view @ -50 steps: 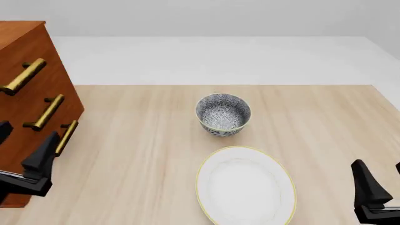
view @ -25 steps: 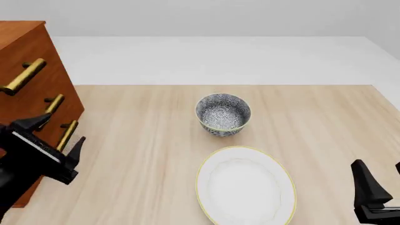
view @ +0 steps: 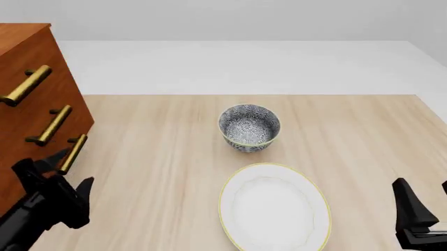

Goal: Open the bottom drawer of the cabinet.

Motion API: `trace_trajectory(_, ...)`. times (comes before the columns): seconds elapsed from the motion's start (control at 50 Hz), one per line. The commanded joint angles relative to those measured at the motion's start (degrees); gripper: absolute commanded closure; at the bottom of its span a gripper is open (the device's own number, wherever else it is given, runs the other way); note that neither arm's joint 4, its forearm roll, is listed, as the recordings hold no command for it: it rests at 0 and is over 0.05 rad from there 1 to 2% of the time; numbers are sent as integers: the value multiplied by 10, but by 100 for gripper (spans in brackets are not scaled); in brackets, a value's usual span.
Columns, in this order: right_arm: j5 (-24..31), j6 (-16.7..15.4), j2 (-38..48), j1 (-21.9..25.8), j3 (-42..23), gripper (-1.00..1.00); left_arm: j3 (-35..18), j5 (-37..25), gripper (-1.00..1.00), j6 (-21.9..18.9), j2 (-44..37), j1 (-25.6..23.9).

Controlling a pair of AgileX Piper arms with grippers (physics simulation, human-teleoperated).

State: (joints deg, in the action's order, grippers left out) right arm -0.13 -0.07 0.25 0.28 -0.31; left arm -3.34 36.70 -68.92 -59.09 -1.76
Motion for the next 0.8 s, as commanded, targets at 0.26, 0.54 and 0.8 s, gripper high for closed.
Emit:
trace_trajectory(0.26, 0, 0, 0, 0, 0, -100, 21, 228, -100, -91, -192, 11)
trace_trajectory(0.54, 0, 0, 0, 0, 0, -100, 24, 332, -100, -97, -314, 24)
trace_trajectory(0.8, 0, 0, 0, 0, 0, -100, 11, 332, -100, -102, -342, 42)
